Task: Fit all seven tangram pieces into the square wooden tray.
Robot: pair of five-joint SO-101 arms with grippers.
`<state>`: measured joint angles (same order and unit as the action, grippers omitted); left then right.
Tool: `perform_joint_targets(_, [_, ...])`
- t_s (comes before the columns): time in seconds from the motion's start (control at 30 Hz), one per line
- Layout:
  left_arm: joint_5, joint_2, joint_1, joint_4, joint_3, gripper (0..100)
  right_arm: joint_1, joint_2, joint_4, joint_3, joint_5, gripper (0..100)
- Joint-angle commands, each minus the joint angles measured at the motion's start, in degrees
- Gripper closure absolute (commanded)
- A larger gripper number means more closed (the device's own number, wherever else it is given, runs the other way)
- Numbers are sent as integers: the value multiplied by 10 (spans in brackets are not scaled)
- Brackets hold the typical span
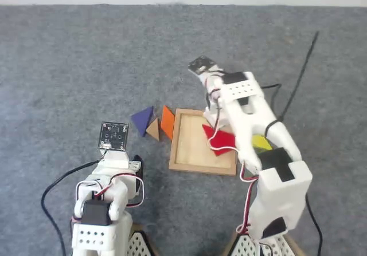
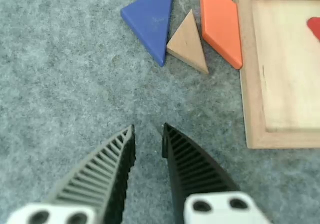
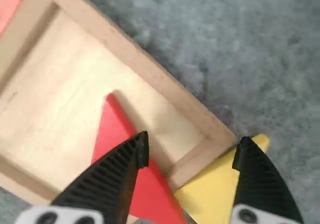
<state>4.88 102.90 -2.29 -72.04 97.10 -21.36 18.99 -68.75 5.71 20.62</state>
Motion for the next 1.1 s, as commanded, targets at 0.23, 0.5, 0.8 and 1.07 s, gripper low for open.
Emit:
perform_joint_targets(0.23, [-3,11,2,-4,-7,907,-20,-245,-23,17,-49,720])
perform_joint_targets(0.5, [-3,11,2,-4,-7,907,-31,-376,2,307,51,727])
perform_joint_targets(0.8, [-3,11,2,-4,-7,907,-29,-403,38,425,94,757])
perform_joint_targets(1.07, [-3,11,2,-4,-7,907,55,-407,38,425,96,757])
